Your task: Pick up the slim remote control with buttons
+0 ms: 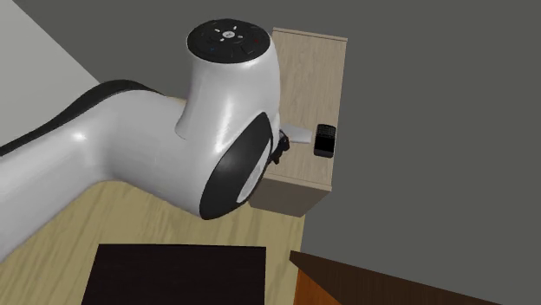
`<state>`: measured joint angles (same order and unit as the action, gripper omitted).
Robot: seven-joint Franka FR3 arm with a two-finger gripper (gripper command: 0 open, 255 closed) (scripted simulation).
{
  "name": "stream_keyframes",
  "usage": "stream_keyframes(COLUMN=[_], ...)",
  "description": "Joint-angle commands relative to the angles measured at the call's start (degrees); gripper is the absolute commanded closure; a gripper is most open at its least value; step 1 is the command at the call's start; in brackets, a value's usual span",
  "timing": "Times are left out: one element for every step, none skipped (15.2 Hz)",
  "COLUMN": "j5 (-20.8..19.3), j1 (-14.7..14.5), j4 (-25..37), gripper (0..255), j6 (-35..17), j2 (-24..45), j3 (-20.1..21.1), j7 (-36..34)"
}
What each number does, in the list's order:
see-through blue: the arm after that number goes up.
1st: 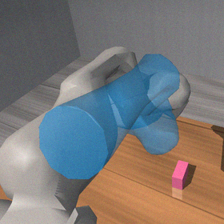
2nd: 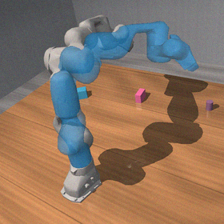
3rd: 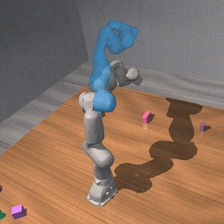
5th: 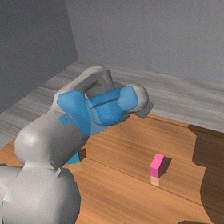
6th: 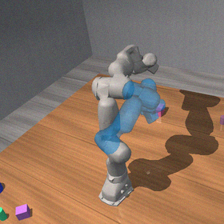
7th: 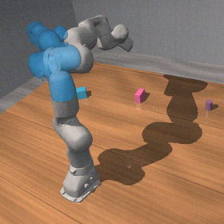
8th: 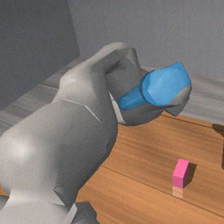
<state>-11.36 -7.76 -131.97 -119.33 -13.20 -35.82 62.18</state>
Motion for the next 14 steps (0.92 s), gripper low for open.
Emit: stream_keyframes(j5=[3.7,5.9,8.2,10.7,13.1,15.6,17.9,19.9,21.8,23.5,24.9,26.2,27.3,28.2], j1=[-1.7,-2.2,-2.5,-2.5,-2.2,-1.6,-0.9,0.0,1.1,2.2,3.3,4.4,5.5,6.5], j4=[3.2,4.7,6.4,8.1,9.9,11.8,13.7,15.8,17.9,20.0,22.2,24.5,26.7,29.1], gripper=[0,0,0,0,0,0,0,0,0,0,0,0,0,0], j6=[-2.6,-3.6,-4.4,-5.0,-5.5,-5.9,-6.1,-6.1,-6.1,-6.0,-5.9,-5.7,-5.4,-5.1], j2=[6.1,8.9,11.9,14.8,17.8,20.6,23.4,26.1,28.7,31.1,33.5,35.8,38.0,40.1], j3=[-2.4,-3.3,-4.0,-4.3,-4.3,-4.0,-3.5,-2.6,-1.6,-0.6,0.5,1.7,2.9,4.0], j7=[8.0,11.9,16.0,20.0,23.9,27.7,31.4,34.8,38.0,41.0,43.8,46.4,48.8,51.1])
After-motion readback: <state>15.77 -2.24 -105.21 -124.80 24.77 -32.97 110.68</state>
